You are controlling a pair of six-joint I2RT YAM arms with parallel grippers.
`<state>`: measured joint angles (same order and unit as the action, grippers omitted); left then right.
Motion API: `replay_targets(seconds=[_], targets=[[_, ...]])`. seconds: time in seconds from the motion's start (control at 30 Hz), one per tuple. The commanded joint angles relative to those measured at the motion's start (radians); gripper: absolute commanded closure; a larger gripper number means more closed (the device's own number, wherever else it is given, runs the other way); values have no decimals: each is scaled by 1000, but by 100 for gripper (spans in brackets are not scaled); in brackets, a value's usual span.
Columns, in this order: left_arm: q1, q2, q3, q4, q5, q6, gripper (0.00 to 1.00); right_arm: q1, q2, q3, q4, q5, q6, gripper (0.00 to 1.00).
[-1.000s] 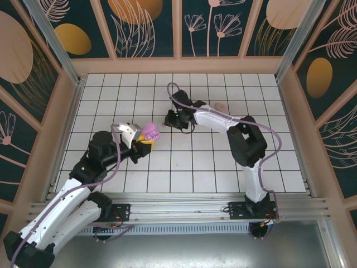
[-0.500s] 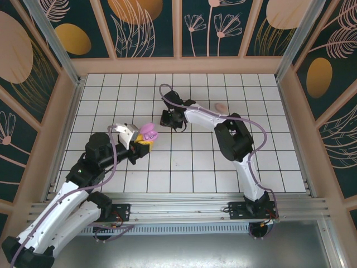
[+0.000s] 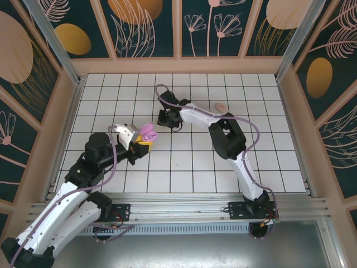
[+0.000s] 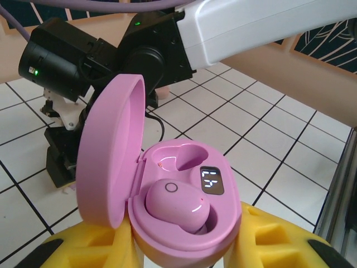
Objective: Insert wireless bluetooth earbuds into charging case
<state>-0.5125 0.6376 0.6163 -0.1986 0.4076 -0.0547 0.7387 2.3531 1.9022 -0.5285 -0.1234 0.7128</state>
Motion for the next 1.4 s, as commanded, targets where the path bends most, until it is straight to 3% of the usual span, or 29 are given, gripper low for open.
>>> replay_targets(seconds=[0.0, 0.17, 0.57, 0.93, 1.37], targets=[[-6, -19, 25, -14, -10, 25, 100, 6, 36, 51, -60, 18, 0, 71], [-5, -28, 17, -13, -14, 28, 100, 10, 61, 75, -84, 19, -14, 72], [-5, -23, 7, 0, -17, 26, 100, 12, 5, 71, -137, 85, -87, 85], [-5, 12, -6, 76, 6, 1, 100, 10, -254, -100, -217, 251, -156, 86], [-5, 99, -31, 168, 48, 13, 100, 77, -672, -264, -305, 322, -245, 86]])
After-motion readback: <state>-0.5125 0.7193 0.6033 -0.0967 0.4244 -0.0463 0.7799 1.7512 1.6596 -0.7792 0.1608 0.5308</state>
